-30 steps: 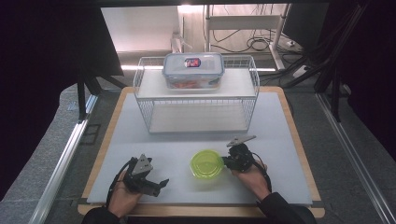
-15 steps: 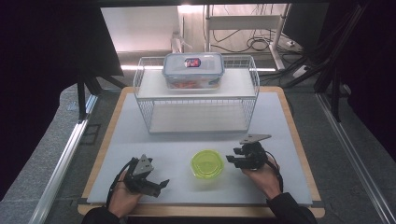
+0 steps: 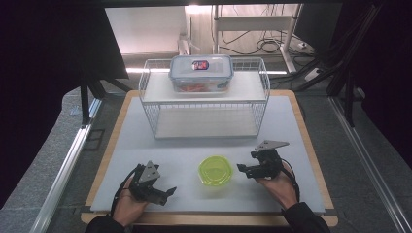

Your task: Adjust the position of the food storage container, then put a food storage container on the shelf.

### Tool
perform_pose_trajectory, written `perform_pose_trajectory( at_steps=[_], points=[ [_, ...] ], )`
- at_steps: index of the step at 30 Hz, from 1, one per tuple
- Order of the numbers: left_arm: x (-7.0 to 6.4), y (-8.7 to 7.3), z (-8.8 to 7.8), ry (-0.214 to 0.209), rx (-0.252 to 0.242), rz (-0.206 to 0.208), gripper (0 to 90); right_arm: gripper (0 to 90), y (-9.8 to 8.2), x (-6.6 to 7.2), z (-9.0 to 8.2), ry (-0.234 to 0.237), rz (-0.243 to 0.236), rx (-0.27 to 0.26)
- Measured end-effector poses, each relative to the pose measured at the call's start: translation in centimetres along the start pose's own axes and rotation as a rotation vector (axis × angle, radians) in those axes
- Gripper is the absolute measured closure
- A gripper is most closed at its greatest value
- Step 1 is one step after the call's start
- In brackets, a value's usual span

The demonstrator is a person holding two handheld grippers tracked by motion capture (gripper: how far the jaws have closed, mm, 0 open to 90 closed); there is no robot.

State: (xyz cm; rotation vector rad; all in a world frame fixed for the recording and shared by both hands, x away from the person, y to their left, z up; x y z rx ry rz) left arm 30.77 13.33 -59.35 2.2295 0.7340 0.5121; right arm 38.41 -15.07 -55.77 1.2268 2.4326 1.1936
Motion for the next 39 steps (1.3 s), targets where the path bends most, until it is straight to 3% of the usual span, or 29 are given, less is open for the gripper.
perform_pose_trajectory(
  at_steps=[7,15,18,25,31,32,39],
  points=[
    [0.1,0.0,-0.1,0.003,-0.007,0.0,0.9,25.8,0.3,0.3,-0.4,0.019,0.017,0.004],
    [0.0,0.1,-0.1,0.004,-0.007,0.005,1.0,38.5,1.2,1.8,-0.4,0.075,0.037,-0.017],
    [0.0,0.1,-0.1,0.005,-0.007,0.002,1.1,42.1,1.7,2.5,-0.3,0.107,0.057,-0.026],
    [-0.1,0.2,-0.1,0.008,-0.008,0.016,1.2,53.1,1.9,3.8,1.0,0.195,0.111,0.013],
    [-0.1,0.2,-0.1,0.008,-0.009,0.02,1.2,61.4,1.9,3.9,1.8,0.221,0.144,0.039],
    [-0.1,0.2,0.0,0.009,-0.006,0.022,1.3,63.9,1.8,3.9,2.1,0.254,0.181,0.05],
    [-0.2,0.1,0.0,0.008,-0.004,0.026,1.3,73.1,1.6,4.0,2.7,0.295,0.244,0.079]
  ],
)
Point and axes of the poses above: each handheld gripper's, and its own axes: z roughly forward along the jaws, y roughly out of its top, x roughly to its left, the point moved 10 cm from there along z, roughly forward along the jaws, and after that the axes turned 7 degrees about z, right-handed, at the moved point
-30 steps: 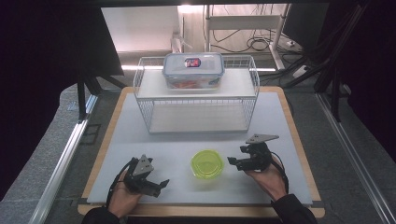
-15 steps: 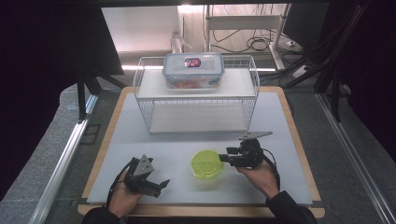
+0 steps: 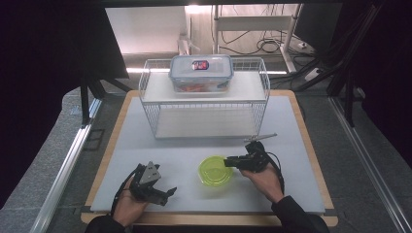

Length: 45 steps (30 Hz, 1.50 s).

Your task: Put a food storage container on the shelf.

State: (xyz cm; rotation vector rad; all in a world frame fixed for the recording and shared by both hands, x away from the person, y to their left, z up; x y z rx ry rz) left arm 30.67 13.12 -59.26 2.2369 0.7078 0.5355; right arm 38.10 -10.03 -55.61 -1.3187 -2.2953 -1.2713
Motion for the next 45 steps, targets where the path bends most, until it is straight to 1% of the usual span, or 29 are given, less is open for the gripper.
perform_pose_trajectory(
  at_steps=[1,3,4,5,7,10,12,14,15,17,19,21,24,26,28,29,32,35,37,41,43,45],
  points=[
    [0.0,0.0,0.0,0.0,0.001,0.003,1.3,73.7,0.0,0.0,0.0,0.01,0.013,0.002],
    [-0.1,0.0,0.0,0.0,0.001,0.01,1.3,78.2,-0.1,0.1,0.0,0.033,0.022,0.002],
    [-0.1,0.1,0.0,0.001,0.0,0.012,1.4,79.2,-0.1,0.4,0.0,0.058,0.032,0.003],
    [-0.1,0.1,0.0,0.003,0.0,0.014,1.4,79.5,-0.1,0.4,0.0,0.065,0.037,0.008],
    [-0.1,0.1,0.0,0.004,-0.002,0.014,1.4,80.3,-0.1,0.5,0.0,0.062,0.038,0.013],
    [-0.1,0.1,-0.1,0.006,-0.004,0.014,1.5,81.1,0.0,0.9,-0.1,0.1,0.068,0.021],
    [-0.1,0.1,-0.1,0.007,-0.006,0.014,1.5,81.4,0.0,0.9,-0.1,0.108,0.079,0.018],
    [-0.1,0.1,-0.1,0.007,-0.006,0.015,1.6,82.0,0.2,1.2,-0.2,0.142,0.098,0.019],
    [-0.1,0.1,-0.1,0.008,-0.006,0.016,1.6,82.3,0.3,1.3,-0.3,0.148,0.102,0.014],
    [-0.1,0.2,-0.1,0.008,-0.007,0.016,1.6,82.6,0.6,1.5,-0.5,0.152,0.097,0.006],
    [-0.1,0.2,-0.1,0.009,-0.008,0.016,1.6,82.9,0.8,1.5,-0.7,0.14,0.086,-0.001],
    [-0.1,0.2,-0.1,0.01,-0.008,0.017,1.6,83.1,1.0,1.6,-0.8,0.14,0.086,-0.008],
    [-0.1,0.2,-0.1,0.01,-0.01,0.018,1.6,83.7,1.2,1.7,-1.0,0.162,0.099,-0.015],
    [-0.1,0.2,-0.1,0.011,-0.009,0.018,1.6,84.0,1.4,1.7,-1.1,0.162,0.101,-0.023],
    [-0.1,0.2,-0.1,0.011,-0.01,0.017,1.6,84.3,1.6,1.9,-1.2,0.188,0.12,-0.025],
    [-0.1,0.2,-0.1,0.011,-0.01,0.018,1.6,84.3,1.6,1.8,-1.2,0.183,0.119,-0.027],
    [-0.1,0.2,-0.1,0.009,-0.01,0.017,1.6,84.3,1.7,1.8,-1.1,0.187,0.125,-0.03],
    [-0.1,0.2,-0.1,0.009,-0.008,0.02,1.6,83.7,1.7,1.7,-1.1,0.189,0.115,-0.025],
    [-0.1,0.2,-0.1,0.009,-0.006,0.022,1.6,82.6,1.7,1.5,-0.9,0.167,0.092,-0.02],
    [-0.1,0.2,-0.1,0.009,-0.006,0.021,1.6,79.1,1.5,1.2,-0.6,0.137,0.074,-0.019],
    [-0.2,0.2,0.0,0.009,-0.005,0.023,1.6,78.2,1.3,1.1,-0.4,0.131,0.08,-0.011],
    [-0.2,0.2,0.0,0.007,-0.005,0.024,1.6,78.4,0.8,1.0,0.1,0.125,0.083,0.012]
  ],
)
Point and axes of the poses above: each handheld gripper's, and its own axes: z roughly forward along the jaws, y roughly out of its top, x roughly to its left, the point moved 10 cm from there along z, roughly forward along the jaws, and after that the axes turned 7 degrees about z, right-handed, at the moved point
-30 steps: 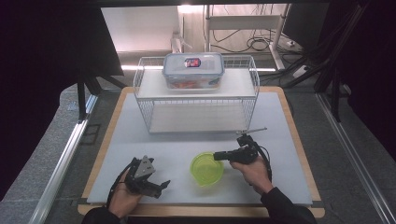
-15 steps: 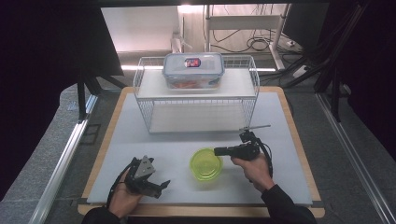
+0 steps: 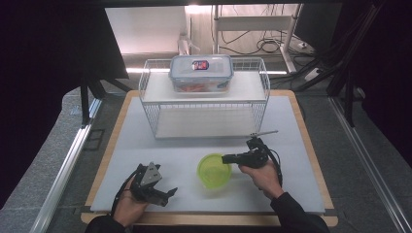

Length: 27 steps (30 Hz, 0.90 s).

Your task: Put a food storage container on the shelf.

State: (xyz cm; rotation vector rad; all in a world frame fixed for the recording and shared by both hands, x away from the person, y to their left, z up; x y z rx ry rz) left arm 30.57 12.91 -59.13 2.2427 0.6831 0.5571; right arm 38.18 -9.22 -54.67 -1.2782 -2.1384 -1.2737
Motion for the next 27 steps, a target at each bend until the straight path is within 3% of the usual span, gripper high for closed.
perform_pose_trajectory(
  at_steps=[8,16,23,27],
  points=[
    [0.0,0.0,0.0,0.001,-0.003,-0.002,1.6,82.0,-0.2,0.0,0.2,-0.003,0.033,0.015],
    [0.1,0.2,-0.2,0.001,-0.019,-0.006,1.6,82.2,0.9,0.5,-1.0,0.073,0.09,-0.036],
    [0.2,0.3,-0.3,0.003,-0.032,-0.018,1.2,82.1,2.3,1.2,-2.0,0.086,0.082,-0.071],
    [0.3,0.3,-0.4,0.005,-0.036,-0.021,1.1,82.1,4.2,2.4,-3.3,0.094,0.064,-0.102]
  ],
)
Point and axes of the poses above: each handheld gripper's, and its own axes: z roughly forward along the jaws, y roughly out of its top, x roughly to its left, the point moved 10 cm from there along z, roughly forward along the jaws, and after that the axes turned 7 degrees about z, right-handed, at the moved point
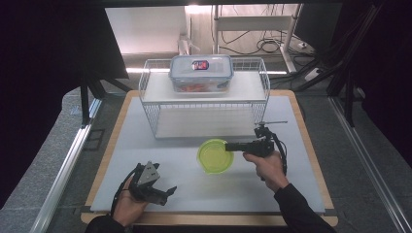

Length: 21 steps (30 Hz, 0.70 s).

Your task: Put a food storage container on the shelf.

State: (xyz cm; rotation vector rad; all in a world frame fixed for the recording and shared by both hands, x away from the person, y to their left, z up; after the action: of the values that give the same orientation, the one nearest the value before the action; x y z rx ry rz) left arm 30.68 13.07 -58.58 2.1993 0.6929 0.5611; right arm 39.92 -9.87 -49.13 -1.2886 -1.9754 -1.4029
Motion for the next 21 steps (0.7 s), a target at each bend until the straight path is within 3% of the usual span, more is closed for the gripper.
perform_pose_trajectory(
  at_steps=[5,21],
  points=[
    [0.0,0.0,0.0,-0.002,-0.001,0.0,1.1,82.0,2.4,1.8,-1.0,0.007,-0.03,-0.029],
    [0.0,0.0,0.1,-0.003,0.0,0.003,1.1,82.0,9.2,6.1,-4.0,0.027,-0.058,-0.117]
  ],
)
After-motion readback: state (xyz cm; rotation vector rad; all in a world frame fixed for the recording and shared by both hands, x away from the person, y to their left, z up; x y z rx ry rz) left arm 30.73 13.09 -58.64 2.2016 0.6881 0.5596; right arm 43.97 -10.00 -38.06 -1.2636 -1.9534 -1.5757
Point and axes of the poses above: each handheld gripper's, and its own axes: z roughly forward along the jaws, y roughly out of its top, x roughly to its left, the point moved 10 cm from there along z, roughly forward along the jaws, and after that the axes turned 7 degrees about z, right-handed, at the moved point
